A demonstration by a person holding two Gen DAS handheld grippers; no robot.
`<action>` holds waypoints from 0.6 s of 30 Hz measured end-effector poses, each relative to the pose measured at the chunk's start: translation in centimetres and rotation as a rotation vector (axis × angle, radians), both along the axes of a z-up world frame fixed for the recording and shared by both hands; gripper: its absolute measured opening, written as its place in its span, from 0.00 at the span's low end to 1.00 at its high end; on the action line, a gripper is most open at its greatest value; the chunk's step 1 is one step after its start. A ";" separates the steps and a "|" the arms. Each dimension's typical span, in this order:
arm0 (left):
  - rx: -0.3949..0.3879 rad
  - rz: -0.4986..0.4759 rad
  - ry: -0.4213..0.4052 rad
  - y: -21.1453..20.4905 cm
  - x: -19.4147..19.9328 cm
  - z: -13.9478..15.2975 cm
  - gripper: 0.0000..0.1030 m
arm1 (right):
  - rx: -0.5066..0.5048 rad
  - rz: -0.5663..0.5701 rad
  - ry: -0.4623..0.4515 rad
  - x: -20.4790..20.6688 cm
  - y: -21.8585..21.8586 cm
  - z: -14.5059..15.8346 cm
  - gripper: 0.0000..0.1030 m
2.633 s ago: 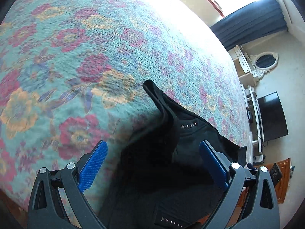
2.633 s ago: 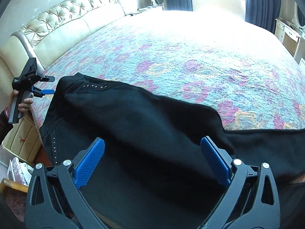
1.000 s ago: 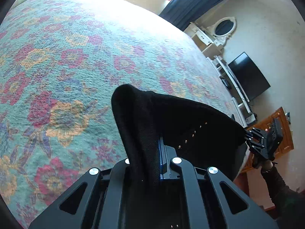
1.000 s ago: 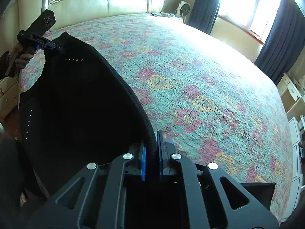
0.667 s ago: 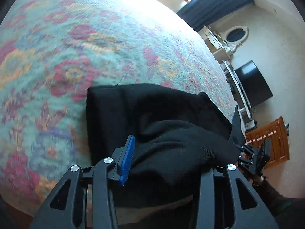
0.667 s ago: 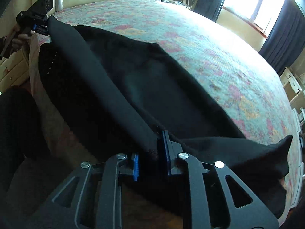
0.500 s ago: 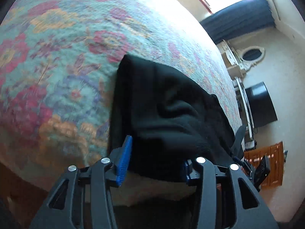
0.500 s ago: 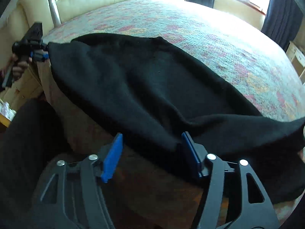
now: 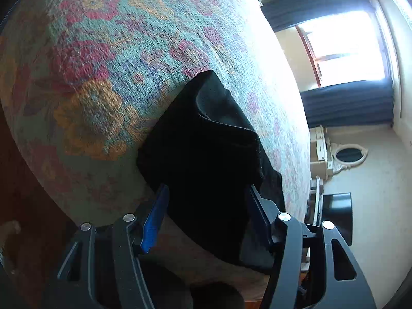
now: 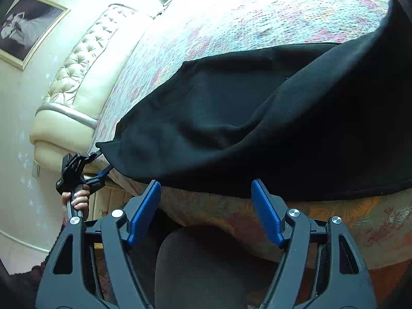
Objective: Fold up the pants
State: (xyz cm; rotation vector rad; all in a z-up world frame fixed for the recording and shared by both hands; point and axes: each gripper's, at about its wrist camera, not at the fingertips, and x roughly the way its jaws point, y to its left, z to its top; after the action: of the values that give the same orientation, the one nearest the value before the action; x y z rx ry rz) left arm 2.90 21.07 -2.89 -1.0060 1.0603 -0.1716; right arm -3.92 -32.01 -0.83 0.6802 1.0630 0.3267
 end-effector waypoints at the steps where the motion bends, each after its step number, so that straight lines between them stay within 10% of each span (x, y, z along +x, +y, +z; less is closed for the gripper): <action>1: 0.006 0.005 -0.008 0.0 -0.2 0.4 0.58 | 0.021 -0.023 0.003 -0.1 -0.5 -0.1 0.70; 18: 0.219 -0.032 0.144 -0.8 2.0 -2.3 0.67 | 0.159 -0.279 0.079 0.5 -6.5 -1.9 0.71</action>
State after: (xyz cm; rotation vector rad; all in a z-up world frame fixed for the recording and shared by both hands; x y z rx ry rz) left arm 4.88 20.27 -5.17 -0.8135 1.1991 -0.0079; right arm -3.40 -38.51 -2.73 0.9789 1.0083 0.1443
